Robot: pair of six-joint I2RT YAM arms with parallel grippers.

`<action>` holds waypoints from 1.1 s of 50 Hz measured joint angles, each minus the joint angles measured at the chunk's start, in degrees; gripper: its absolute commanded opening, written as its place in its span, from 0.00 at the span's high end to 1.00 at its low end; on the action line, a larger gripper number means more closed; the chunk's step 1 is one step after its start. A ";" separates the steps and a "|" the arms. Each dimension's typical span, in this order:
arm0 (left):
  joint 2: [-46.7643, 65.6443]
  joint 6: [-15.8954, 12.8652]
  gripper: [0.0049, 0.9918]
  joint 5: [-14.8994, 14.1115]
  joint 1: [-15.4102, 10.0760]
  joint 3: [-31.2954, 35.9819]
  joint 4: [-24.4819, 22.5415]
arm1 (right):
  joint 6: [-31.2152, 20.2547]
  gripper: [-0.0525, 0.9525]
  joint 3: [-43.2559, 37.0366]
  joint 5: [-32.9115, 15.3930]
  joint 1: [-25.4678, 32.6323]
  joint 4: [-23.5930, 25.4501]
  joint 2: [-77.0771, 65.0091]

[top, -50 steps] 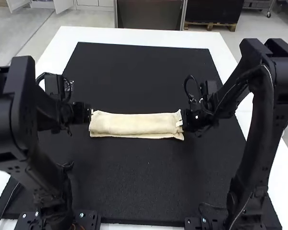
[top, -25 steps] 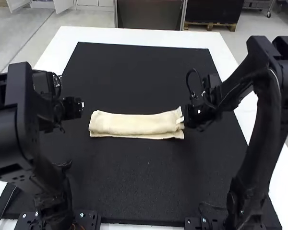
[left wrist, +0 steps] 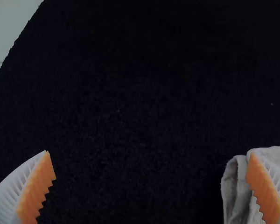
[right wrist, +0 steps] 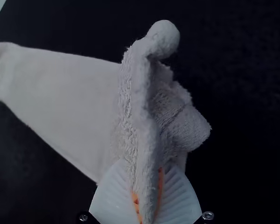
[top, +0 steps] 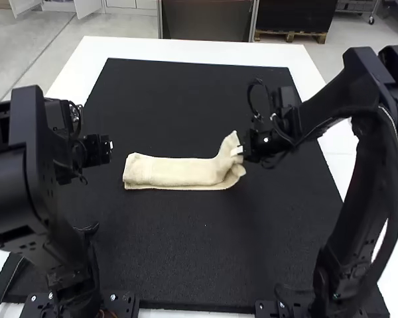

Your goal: Fold the towel.

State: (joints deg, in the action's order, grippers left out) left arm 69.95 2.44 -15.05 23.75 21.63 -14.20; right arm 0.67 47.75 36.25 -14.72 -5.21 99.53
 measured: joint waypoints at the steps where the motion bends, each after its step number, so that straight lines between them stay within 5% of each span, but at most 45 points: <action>1: -0.13 0.00 0.03 0.00 0.00 -0.02 0.02 | 0.15 0.97 0.17 0.04 -0.50 -0.02 0.00; 55: -0.66 0.00 0.03 -0.22 0.00 -0.02 -0.66 | 5.81 0.97 18.27 1.92 -22.10 -2.23 14.32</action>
State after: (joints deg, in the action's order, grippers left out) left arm 69.30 2.44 -15.27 23.75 21.61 -14.85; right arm 6.48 66.02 38.17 -36.82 -7.44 113.84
